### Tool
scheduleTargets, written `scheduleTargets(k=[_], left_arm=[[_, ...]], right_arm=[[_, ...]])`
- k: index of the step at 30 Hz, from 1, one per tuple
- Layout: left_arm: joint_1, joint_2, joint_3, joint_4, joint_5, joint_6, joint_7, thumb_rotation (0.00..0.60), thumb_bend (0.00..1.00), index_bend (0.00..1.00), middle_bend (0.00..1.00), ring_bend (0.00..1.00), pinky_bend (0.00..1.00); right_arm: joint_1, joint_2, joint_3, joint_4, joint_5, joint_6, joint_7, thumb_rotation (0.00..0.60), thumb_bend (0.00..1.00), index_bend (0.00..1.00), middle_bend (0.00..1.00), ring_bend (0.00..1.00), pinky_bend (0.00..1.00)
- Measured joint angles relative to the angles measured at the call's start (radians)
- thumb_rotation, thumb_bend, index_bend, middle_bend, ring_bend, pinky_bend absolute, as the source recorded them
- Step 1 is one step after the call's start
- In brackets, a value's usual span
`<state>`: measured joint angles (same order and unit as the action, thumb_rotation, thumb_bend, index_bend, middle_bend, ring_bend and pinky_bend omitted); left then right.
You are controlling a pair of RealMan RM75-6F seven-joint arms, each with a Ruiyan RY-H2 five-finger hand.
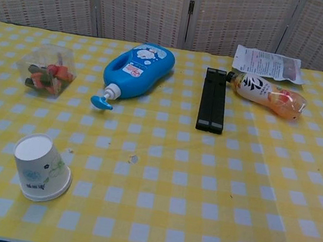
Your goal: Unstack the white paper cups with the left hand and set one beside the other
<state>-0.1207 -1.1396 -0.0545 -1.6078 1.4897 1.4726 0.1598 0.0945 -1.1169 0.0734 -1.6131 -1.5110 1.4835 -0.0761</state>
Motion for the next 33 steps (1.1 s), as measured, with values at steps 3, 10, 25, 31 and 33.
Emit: scheduleTargets(k=[3, 10, 25, 31, 33], left_arm=[[-0.001, -0.003, 0.0, 0.006, 0.007, 0.005, -0.001, 0.6, 0.17, 0.08, 0.03, 0.02, 0.0], [-0.002, -0.004, 0.0, 0.014, 0.02, 0.016, 0.0, 0.6, 0.17, 0.09, 0.03, 0.02, 0.0], [-0.099, 0.023, 0.025, 0.024, 0.228, -0.02, -0.128, 0.6, 0.18, 0.19, 0.07, 0.04, 0.0], [-0.198, 0.03, 0.055, 0.029, 0.399, -0.06, -0.179, 0.6, 0.21, 0.23, 0.09, 0.06, 0.0], [-0.242, 0.03, 0.066, 0.023, 0.453, -0.09, -0.182, 0.6, 0.21, 0.24, 0.1, 0.07, 0.0]], right_arm=[[0.001, 0.0, 0.002, 0.002, -0.001, 0.003, 0.002, 0.6, 0.15, 0.0, 0.0, 0.06, 0.0], [0.001, 0.001, 0.004, 0.006, -0.008, 0.01, 0.009, 0.6, 0.15, 0.0, 0.0, 0.05, 0.0], [-0.009, 0.038, 0.014, -0.037, -0.024, 0.051, -0.007, 0.6, 0.15, 0.0, 0.0, 0.06, 0.0], [-0.009, 0.044, 0.014, -0.054, -0.035, 0.055, -0.017, 0.6, 0.15, 0.0, 0.0, 0.05, 0.0], [-0.009, 0.046, 0.013, -0.058, -0.037, 0.057, -0.021, 0.6, 0.15, 0.0, 0.0, 0.05, 0.0]])
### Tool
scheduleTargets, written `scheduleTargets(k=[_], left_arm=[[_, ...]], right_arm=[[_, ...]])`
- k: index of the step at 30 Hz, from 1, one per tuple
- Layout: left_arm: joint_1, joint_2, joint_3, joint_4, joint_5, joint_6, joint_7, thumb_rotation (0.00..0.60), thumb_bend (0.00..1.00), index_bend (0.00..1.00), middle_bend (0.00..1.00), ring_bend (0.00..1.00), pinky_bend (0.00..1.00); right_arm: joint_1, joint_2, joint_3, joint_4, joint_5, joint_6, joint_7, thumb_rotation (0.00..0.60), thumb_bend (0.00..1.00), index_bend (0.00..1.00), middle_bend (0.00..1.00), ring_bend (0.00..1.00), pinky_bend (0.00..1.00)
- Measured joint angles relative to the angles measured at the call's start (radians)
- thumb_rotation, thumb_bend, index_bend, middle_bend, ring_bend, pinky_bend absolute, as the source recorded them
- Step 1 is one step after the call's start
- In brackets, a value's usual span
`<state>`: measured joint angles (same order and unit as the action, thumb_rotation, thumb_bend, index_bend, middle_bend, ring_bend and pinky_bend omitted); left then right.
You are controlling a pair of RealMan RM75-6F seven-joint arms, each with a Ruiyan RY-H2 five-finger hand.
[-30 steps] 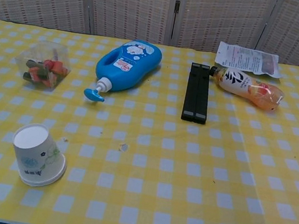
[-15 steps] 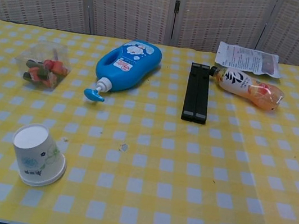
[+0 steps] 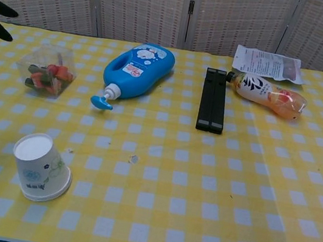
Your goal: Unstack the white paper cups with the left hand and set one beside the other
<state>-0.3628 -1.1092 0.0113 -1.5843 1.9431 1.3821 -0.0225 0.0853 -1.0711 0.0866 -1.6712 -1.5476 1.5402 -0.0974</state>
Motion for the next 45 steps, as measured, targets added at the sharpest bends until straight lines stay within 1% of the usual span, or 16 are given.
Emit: scheduleTargets(k=[5, 9, 10, 15, 21, 24, 33, 39, 45], left_arm=[[-0.07, -0.001, 0.021, -0.027, 0.061, -0.075, 0.003, 0.6, 0.24, 0.25, 0.1, 0.07, 0.0], [-0.127, -0.004, 0.036, -0.059, 0.081, -0.17, 0.018, 0.6, 0.38, 0.25, 0.1, 0.07, 0.0], [-0.138, -0.006, 0.038, -0.067, 0.081, -0.192, 0.025, 0.6, 0.39, 0.25, 0.1, 0.07, 0.0], [-0.193, -0.025, 0.039, -0.103, 0.052, -0.301, 0.073, 0.6, 0.39, 0.25, 0.1, 0.07, 0.0], [-0.217, -0.039, 0.036, -0.136, -0.004, -0.374, 0.165, 0.6, 0.39, 0.24, 0.1, 0.06, 0.0], [-0.225, -0.041, 0.035, -0.153, -0.039, -0.403, 0.191, 0.6, 0.39, 0.25, 0.1, 0.06, 0.0], [-0.235, -0.042, 0.037, -0.183, -0.121, -0.462, 0.294, 0.6, 0.39, 0.25, 0.1, 0.06, 0.0], [-0.237, -0.012, 0.05, -0.218, -0.164, -0.485, 0.326, 0.6, 0.39, 0.24, 0.1, 0.06, 0.0], [-0.243, -0.003, 0.051, -0.226, -0.205, -0.506, 0.344, 0.6, 0.39, 0.24, 0.1, 0.06, 0.0]], right_arm=[[-0.004, 0.001, -0.003, -0.007, -0.004, 0.004, -0.004, 0.6, 0.15, 0.0, 0.0, 0.05, 0.0], [-0.007, 0.0, -0.006, -0.004, -0.007, 0.007, 0.001, 0.6, 0.15, 0.0, 0.0, 0.06, 0.0], [-0.007, -0.001, -0.006, -0.003, -0.007, 0.008, 0.003, 0.6, 0.15, 0.0, 0.0, 0.06, 0.0], [-0.01, -0.004, -0.008, 0.007, -0.009, 0.01, 0.014, 0.6, 0.15, 0.0, 0.0, 0.06, 0.0], [-0.012, -0.006, -0.009, 0.022, -0.005, 0.009, 0.033, 0.6, 0.15, 0.0, 0.0, 0.06, 0.0], [-0.012, -0.009, -0.009, 0.032, -0.004, 0.006, 0.045, 0.6, 0.15, 0.0, 0.0, 0.06, 0.0], [-0.007, -0.015, -0.01, 0.059, -0.002, -0.005, 0.074, 0.6, 0.15, 0.0, 0.0, 0.06, 0.0], [-0.005, -0.021, -0.01, 0.07, 0.001, -0.011, 0.083, 0.6, 0.15, 0.0, 0.0, 0.06, 0.0], [-0.001, -0.024, -0.009, 0.076, 0.002, -0.015, 0.088, 0.6, 0.15, 0.0, 0.0, 0.06, 0.0]])
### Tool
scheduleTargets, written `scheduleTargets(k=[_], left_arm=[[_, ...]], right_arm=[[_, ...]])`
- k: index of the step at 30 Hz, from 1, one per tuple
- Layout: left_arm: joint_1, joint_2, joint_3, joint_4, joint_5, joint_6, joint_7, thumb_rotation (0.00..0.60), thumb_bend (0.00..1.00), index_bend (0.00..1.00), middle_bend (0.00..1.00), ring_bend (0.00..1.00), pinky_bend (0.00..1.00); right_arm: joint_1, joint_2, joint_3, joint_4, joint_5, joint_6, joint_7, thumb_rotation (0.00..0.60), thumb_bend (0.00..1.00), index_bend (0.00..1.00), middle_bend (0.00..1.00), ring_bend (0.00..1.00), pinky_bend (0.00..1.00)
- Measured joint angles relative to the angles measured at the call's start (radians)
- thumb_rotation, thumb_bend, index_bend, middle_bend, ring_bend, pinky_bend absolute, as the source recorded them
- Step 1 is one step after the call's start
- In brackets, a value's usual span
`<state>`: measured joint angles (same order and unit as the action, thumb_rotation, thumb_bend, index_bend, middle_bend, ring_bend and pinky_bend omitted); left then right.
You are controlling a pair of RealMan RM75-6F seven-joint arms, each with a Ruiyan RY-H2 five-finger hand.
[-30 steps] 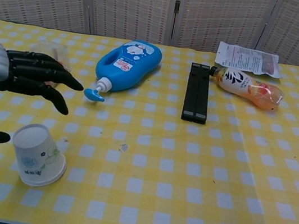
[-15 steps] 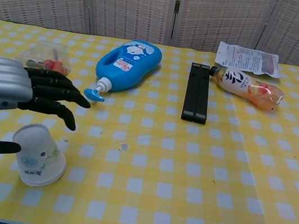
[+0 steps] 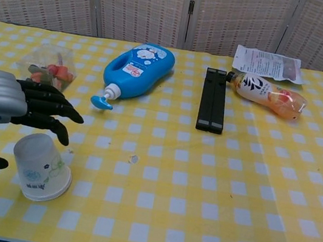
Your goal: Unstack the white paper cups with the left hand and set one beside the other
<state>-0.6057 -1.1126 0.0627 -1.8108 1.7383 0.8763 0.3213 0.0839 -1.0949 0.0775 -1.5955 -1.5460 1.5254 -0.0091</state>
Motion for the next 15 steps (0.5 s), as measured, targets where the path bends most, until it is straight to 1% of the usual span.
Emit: scheduleTargets(k=[15], left_arm=[[-0.013, -0.011, 0.002, 0.022, -0.033, 0.006, 0.007, 0.6, 0.39, 0.25, 0.1, 0.06, 0.0]], right_arm=[[0.001, 0.0, 0.001, -0.004, 0.004, -0.002, -0.004, 0.6, 0.15, 0.0, 0.0, 0.06, 0.0]])
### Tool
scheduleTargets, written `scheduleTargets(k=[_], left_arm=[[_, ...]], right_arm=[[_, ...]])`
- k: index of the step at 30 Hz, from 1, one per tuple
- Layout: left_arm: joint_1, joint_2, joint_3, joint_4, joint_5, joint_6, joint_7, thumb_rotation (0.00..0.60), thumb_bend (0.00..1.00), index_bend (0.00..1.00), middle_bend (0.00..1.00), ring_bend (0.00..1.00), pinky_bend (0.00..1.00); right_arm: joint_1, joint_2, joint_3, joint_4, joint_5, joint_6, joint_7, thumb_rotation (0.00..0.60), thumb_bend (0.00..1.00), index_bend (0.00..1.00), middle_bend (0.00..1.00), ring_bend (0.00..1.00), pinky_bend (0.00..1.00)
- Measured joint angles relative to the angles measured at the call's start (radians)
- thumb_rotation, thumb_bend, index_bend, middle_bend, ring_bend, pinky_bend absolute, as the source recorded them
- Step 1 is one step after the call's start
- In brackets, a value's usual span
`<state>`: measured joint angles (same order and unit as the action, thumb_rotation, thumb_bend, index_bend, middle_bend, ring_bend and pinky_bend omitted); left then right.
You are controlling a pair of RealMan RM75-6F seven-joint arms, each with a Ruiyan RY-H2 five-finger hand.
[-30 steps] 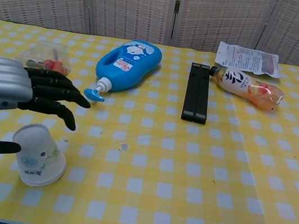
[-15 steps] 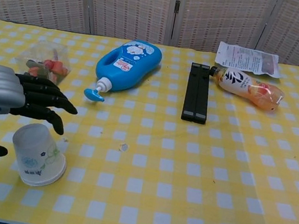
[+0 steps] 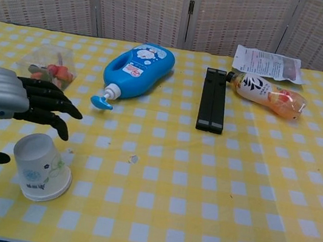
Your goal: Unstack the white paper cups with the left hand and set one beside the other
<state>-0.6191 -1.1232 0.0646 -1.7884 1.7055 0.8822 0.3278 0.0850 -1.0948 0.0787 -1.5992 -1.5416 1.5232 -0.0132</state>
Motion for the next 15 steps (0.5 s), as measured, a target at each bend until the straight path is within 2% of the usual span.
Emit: scheduleTargets(k=[15], left_arm=[[-0.005, -0.013, 0.014, 0.024, 0.008, 0.023, -0.022, 0.6, 0.39, 0.28, 0.1, 0.06, 0.0]], right_arm=[[0.001, 0.001, 0.001, -0.013, 0.002, -0.001, -0.013, 0.6, 0.15, 0.0, 0.0, 0.05, 0.0]])
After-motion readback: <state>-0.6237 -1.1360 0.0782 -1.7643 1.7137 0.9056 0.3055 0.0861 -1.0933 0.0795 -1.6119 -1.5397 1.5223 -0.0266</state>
